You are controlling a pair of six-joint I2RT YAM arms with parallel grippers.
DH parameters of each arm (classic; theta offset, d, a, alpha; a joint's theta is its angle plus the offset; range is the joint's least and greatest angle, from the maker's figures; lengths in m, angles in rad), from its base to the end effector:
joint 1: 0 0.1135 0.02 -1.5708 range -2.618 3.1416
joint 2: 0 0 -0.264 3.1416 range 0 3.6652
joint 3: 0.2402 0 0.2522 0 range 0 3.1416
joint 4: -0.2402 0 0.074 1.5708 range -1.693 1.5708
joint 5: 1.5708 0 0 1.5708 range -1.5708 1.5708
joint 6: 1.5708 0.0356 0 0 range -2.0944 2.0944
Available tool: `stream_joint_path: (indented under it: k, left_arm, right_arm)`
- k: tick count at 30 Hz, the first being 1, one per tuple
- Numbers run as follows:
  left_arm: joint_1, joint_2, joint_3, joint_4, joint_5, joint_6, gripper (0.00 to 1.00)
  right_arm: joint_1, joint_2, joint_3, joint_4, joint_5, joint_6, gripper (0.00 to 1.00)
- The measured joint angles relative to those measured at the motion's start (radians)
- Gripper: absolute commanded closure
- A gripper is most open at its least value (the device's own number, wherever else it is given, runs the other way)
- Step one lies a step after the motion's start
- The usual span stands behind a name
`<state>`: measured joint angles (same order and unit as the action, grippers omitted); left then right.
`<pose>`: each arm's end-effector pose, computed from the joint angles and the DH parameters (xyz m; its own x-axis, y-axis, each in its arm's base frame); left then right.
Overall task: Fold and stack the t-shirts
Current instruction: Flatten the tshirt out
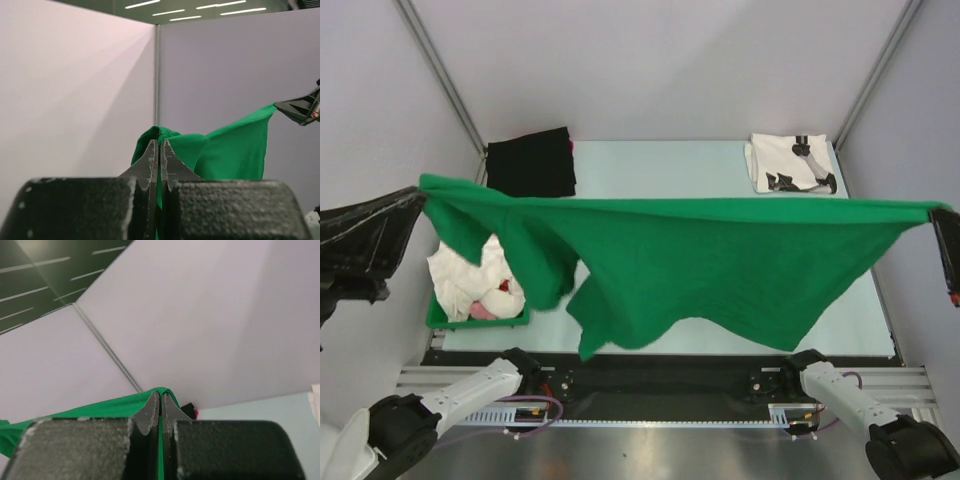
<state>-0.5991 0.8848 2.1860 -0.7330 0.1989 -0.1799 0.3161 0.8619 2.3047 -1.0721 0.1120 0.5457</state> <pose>-0.0436 0.0213 0.6285 0.3137 -0.4266 -0.8483 0.7587 0.6498 -0.0462 -0.0730 -0.0281 0.6041 0.1854 0.6033 -0.7757 -0.3581 0.7766 0.5184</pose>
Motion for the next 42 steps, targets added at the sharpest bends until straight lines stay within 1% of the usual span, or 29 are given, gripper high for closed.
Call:
stream_joint_path:
  k: [3, 9, 14, 18, 20, 22, 25, 27, 28, 29, 30, 31, 32, 33, 34, 35, 36, 37, 38, 39, 41, 42]
  left_arm:
    - [0.0, 0.0, 0.039, 0.002, 0.076, 0.011, 1.0]
    - [0.002, -0.01, 0.049, 0.022, 0.187, 0.024, 1.0]
    - [0.004, -0.015, 0.026, 0.06, 0.242, 0.032, 1.0]
    - [0.004, -0.015, -0.087, 0.102, 0.247, 0.058, 1.0]
    - [0.004, -0.005, -0.163, 0.118, 0.228, 0.078, 0.99]
    - [0.004, 0.035, -0.25, 0.14, 0.207, 0.109, 1.0]
    - [0.044, 0.146, -0.365, 0.193, 0.198, 0.155, 1.0]
    - [0.097, 0.279, -0.437, 0.252, 0.205, 0.185, 0.98]
    - [0.114, 0.354, -0.457, 0.273, 0.198, 0.2, 0.92]
    - [0.13, 0.462, -0.46, 0.299, 0.179, 0.218, 0.82]
    - [0.141, 0.574, -0.443, 0.325, 0.141, 0.236, 0.58]
    - [0.147, 0.696, -0.416, 0.344, 0.111, 0.248, 0.43]
    - [0.151, 0.825, -0.365, 0.329, 0.085, 0.249, 0.35]
    - [0.156, 0.985, -0.254, 0.294, 0.061, 0.247, 0.3]
    - [0.158, 1.163, -0.118, 0.274, 0.032, 0.236, 0.29]
    - [0.159, 1.329, 0.018, 0.235, 0.011, 0.224, 0.24]
    - [0.161, 1.468, 0.143, 0.183, -0.008, 0.205, 0.19]
    - [0.162, 1.569, 0.218, 0.152, -0.028, 0.187, 0.18]
    - [0.164, 1.631, 0.239, 0.113, -0.048, 0.166, 0.17]
    - [0.165, 1.656, 0.219, 0.071, -0.063, 0.146, 0.17]
    - [0.167, 1.632, 0.082, 0.038, -0.092, 0.109, 0.16]
    - [0.167, 1.576, -0.035, 0.06, -0.105, 0.097, 0.15]
  right_arm:
    - [-0.045, -0.013, 0.042, 0.021, -0.066, -0.025, 1.0]
    - [-0.134, -0.068, 0.018, 0.089, -0.193, -0.07, 1.0]
    - [-0.168, -0.091, 0.0, 0.123, -0.2, -0.111, 1.0]
    - [-0.252, -0.072, -0.03, 0.106, -0.161, -0.158, 1.0]
    - [-0.312, -0.055, -0.089, 0.111, -0.142, -0.171, 1.0]
    - [-0.348, -0.037, -0.219, 0.143, -0.117, -0.179, 1.0]
    - [-0.354, 0.051, -0.476, 0.215, -0.037, -0.183, 1.0]
    - [-0.356, 0.162, -0.64, 0.289, 0.012, -0.185, 1.0]
    - [-0.36, 0.241, -0.722, 0.328, 0.039, -0.185, 1.0]
    - [-0.366, 0.308, -0.775, 0.359, 0.057, -0.184, 0.96]
    - [-0.374, 0.421, -0.832, 0.405, 0.074, -0.183, 0.66]
    - [-0.383, 0.536, -0.868, 0.437, 0.087, -0.179, 0.54]
    - [-0.391, 0.627, -0.88, 0.448, 0.095, -0.18, 0.45]
    - [-0.401, 0.735, -0.881, 0.451, 0.106, -0.174, 0.36]
    - [-0.411, 0.824, -0.879, 0.45, 0.116, -0.17, 0.33]
    - [-0.421, 0.891, -0.876, 0.444, 0.122, -0.169, 0.29]
    - [-0.428, 0.925, -0.876, 0.44, 0.128, -0.167, 0.25]
    - [-0.436, 0.949, -0.877, 0.434, 0.134, -0.162, 0.24]
    - [-0.441, 0.952, -0.88, 0.434, 0.139, -0.162, 0.23]
    - [-0.443, 0.943, -0.88, 0.434, 0.146, -0.161, 0.23]
    - [-0.454, 0.883, -0.893, 0.453, 0.154, -0.162, 0.23]
    - [-0.454, 0.834, -0.914, 0.469, 0.154, -0.162, 0.22]
